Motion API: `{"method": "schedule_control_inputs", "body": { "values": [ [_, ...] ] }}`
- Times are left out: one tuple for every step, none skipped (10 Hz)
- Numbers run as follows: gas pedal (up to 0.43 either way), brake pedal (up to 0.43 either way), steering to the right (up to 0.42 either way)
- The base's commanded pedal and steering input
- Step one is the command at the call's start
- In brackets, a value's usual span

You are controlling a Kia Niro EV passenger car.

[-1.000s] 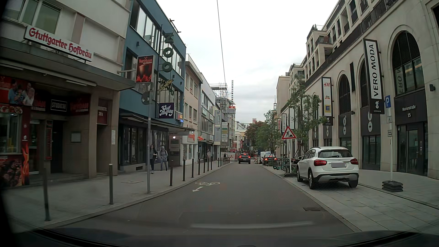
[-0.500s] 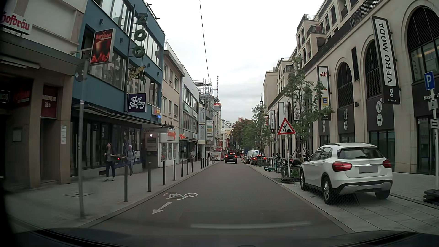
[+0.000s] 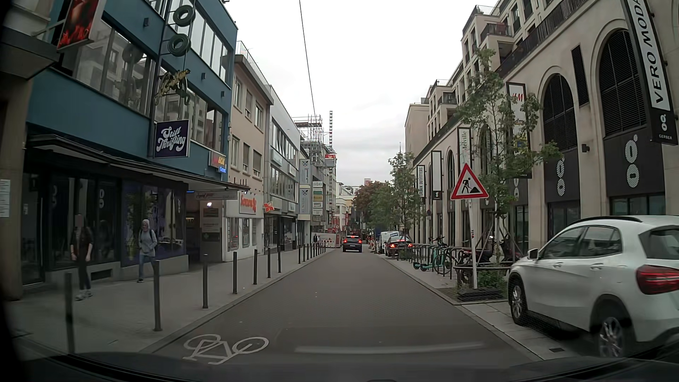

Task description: Follow the waypoints while adhering to traffic rules and regulations

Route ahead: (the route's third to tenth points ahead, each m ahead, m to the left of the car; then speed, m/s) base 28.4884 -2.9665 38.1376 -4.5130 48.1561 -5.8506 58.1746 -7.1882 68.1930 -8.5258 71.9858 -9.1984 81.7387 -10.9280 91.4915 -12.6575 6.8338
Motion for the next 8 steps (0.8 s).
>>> {"method": "schedule_control_inputs", "body": {
  "values": [
    [0.059,0.0,-0.005],
    [0.047,0.0,-0.003],
    [0.039,0.0,0.003],
    [0.028,0.0,0.005],
    [0.02,0.0,0.004],
    [0.008,0.0,0.004],
    [0.0,0.0,0.004],
    [0.0,0.0,0.003]
  ]
}}
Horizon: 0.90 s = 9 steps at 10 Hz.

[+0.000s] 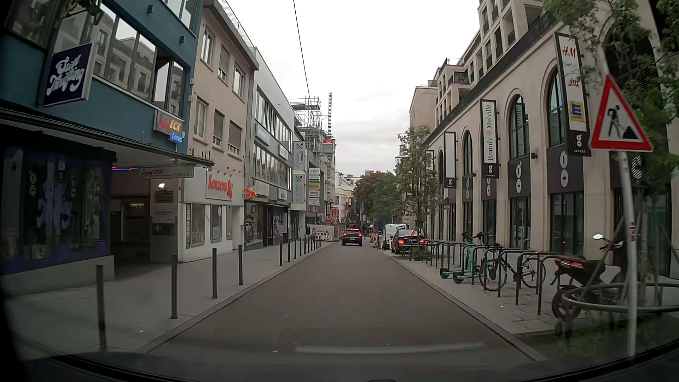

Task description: Follow the waypoints while adhering to traffic rules and regulations

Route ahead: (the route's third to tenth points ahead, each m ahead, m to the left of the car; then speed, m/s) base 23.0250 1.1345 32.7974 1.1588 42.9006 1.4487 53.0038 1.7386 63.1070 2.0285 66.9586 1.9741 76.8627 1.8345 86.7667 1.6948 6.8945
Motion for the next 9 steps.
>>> {"method": "schedule_control_inputs", "body": {
  "values": [
    [0.0,0.0,0.003],
    [0.0,0.0,0.002],
    [0.0,0.0,0.002],
    [0.0,0.0,0.002],
    [0.0,0.0,0.002],
    [0.0,0.0,0.001],
    [0.0,0.0,0.001],
    [0.0,0.0,0.0],
    [0.0,0.0,0.0]
  ]
}}
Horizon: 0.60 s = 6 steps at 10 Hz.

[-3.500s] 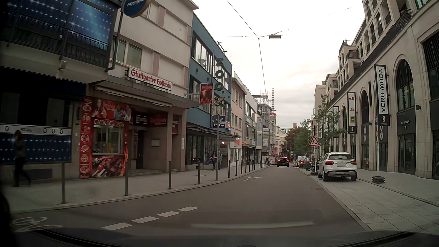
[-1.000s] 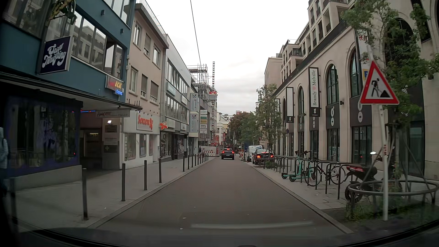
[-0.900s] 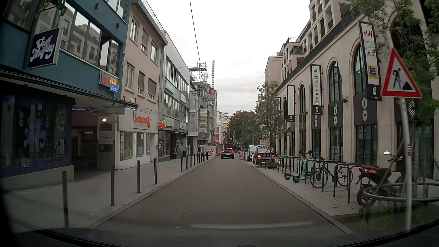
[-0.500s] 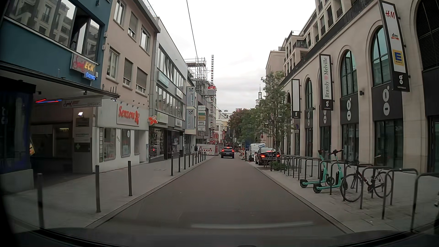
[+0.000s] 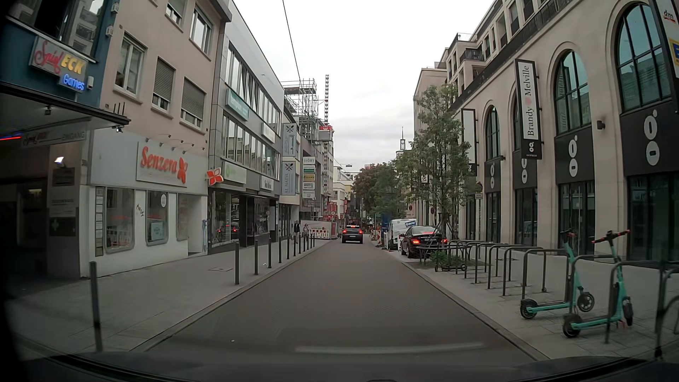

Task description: Follow the waypoints while adhering to traffic rules and regulations

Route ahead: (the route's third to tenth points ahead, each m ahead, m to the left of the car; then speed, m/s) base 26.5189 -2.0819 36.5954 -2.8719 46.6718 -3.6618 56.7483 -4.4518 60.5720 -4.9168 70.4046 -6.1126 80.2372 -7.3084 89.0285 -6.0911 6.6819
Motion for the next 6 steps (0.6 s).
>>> {"method": "schedule_control_inputs", "body": {
  "values": [
    [0.0,0.0,0.0],
    [0.0,0.0,0.0],
    [0.0,0.0,0.0],
    [0.0,0.0,0.0],
    [0.0,0.0,0.0],
    [0.0,0.0,0.0]
  ]
}}
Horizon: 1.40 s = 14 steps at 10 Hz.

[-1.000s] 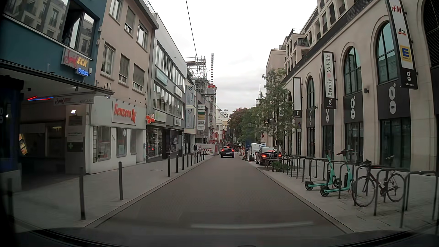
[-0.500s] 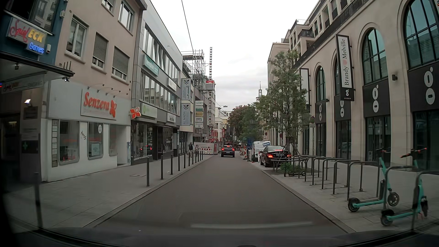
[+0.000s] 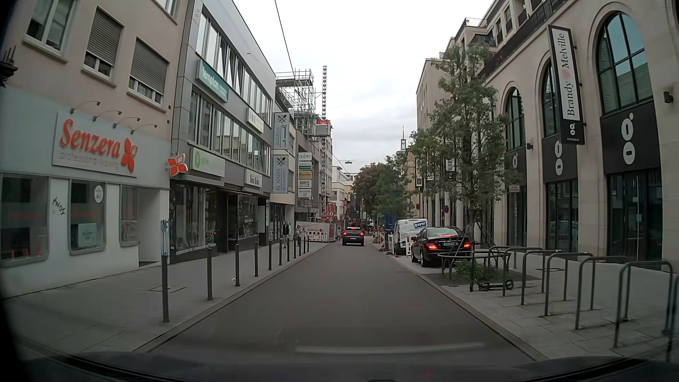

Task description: Follow the waypoints while adhering to traffic rules and regulations

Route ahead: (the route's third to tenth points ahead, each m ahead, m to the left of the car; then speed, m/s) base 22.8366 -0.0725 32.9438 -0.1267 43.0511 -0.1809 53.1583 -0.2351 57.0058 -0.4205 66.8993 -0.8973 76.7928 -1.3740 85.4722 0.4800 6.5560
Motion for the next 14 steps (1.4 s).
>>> {"method": "schedule_control_inputs", "body": {
  "values": [
    [0.0,0.0,0.0],
    [0.0,0.0,0.0],
    [0.0,0.0,0.0],
    [0.0,0.0,0.001],
    [0.0,0.0,0.006],
    [0.0,0.0,0.006],
    [0.0,0.0,0.004],
    [0.0,0.0,0.001],
    [0.0,0.0,0.0],
    [0.0,0.0,0.0],
    [0.0,0.0,0.0],
    [0.0,0.0,0.0],
    [0.0,0.0,0.0],
    [0.0,0.0,0.0]
  ]
}}
